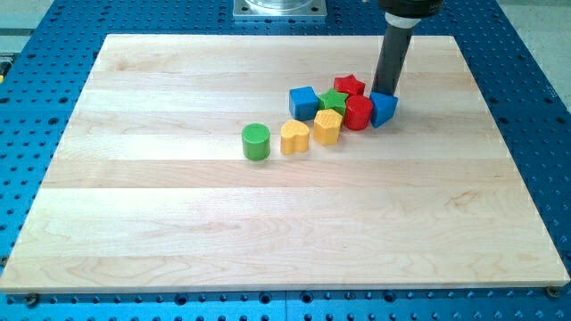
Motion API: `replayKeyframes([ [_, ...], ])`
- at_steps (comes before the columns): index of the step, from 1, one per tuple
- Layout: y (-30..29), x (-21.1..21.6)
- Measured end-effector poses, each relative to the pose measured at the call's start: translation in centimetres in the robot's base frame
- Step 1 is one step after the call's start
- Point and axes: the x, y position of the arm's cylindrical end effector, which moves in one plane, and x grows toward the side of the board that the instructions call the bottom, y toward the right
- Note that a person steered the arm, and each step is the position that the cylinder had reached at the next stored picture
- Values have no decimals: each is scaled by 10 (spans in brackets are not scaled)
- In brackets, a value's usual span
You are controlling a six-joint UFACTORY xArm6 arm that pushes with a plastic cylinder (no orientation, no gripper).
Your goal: Move the green star towards the center left along with cube
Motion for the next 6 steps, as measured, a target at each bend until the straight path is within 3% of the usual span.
replayKeyframes([
  [2, -189, 60],
  [4, -211, 61],
  [5, -269, 61],
  [6, -273, 59],
])
